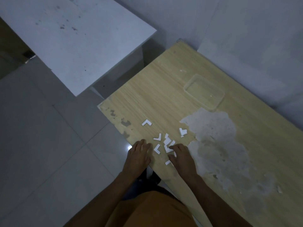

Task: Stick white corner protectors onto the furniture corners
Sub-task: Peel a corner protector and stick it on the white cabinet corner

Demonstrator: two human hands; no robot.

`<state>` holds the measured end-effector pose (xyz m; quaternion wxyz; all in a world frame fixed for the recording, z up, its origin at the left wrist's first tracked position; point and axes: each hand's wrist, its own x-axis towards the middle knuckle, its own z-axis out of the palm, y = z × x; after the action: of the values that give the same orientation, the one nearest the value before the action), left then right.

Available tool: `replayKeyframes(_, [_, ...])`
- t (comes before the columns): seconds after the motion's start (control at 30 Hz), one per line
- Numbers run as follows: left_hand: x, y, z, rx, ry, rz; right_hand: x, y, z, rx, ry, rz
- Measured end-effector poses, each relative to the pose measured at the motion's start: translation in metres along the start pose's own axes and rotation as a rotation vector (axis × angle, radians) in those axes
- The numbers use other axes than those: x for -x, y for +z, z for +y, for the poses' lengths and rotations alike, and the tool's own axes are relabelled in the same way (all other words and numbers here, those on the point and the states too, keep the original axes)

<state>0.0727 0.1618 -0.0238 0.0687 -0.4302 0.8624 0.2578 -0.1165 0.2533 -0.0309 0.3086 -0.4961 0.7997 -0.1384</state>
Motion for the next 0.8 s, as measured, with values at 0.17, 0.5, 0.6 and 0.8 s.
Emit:
replayKeyframes(0.17, [-0.003, 0.011, 0.001, -0.047, -0.073, -0.055, -0.008, 0.012, 0.002, 0.135, -0.023, -0.014])
replayKeyframes(0.5, [-0.005, 0.004, -0.004, -0.024, -0.063, -0.118, -0.008, 0.004, 0.006, 0.247, -0.158, 0.084])
replayKeyframes(0.6, [-0.009, 0.002, 0.002, 0.005, -0.081, -0.084, -0.007, 0.002, 0.011, 0.253, -0.193, 0.117])
replayKeyframes(0.8, [-0.018, 0.005, 0.021, 0.131, -0.024, 0.009, -0.008, 0.000, 0.012, 0.194, -0.150, 0.148])
